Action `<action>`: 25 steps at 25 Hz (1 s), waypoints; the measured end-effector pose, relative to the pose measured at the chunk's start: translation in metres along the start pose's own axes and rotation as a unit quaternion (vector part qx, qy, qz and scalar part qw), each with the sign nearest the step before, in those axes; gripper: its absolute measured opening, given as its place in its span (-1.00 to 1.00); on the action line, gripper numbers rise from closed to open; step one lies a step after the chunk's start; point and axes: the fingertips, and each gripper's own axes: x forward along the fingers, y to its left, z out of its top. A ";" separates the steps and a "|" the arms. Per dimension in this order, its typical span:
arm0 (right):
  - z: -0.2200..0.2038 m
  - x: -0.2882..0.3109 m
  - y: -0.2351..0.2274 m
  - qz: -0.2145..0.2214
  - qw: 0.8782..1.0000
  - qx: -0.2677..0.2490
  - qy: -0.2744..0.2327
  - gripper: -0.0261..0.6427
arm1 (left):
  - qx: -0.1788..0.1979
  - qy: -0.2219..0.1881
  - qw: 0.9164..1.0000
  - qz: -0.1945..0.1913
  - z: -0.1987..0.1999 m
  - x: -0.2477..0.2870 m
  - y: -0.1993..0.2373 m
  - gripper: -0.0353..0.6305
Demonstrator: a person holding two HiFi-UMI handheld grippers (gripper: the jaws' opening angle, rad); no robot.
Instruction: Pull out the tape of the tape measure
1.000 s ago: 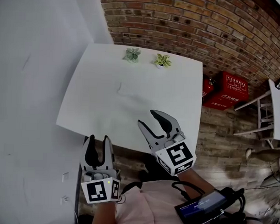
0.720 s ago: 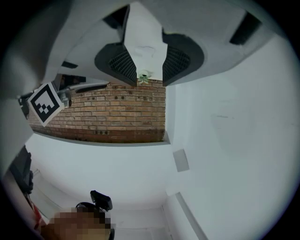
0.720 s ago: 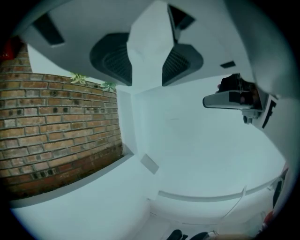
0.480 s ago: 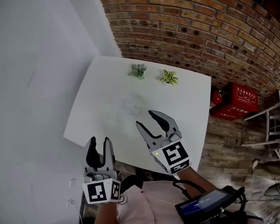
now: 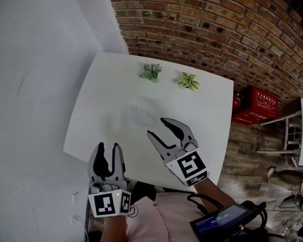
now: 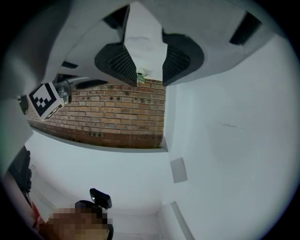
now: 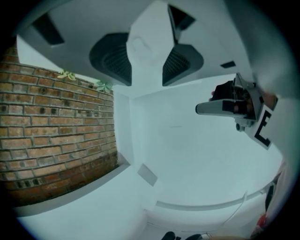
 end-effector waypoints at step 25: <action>-0.156 0.104 -0.017 0.023 0.975 0.015 0.219 -0.33 | -0.090 0.128 0.987 -0.040 -0.129 0.087 0.063 -0.36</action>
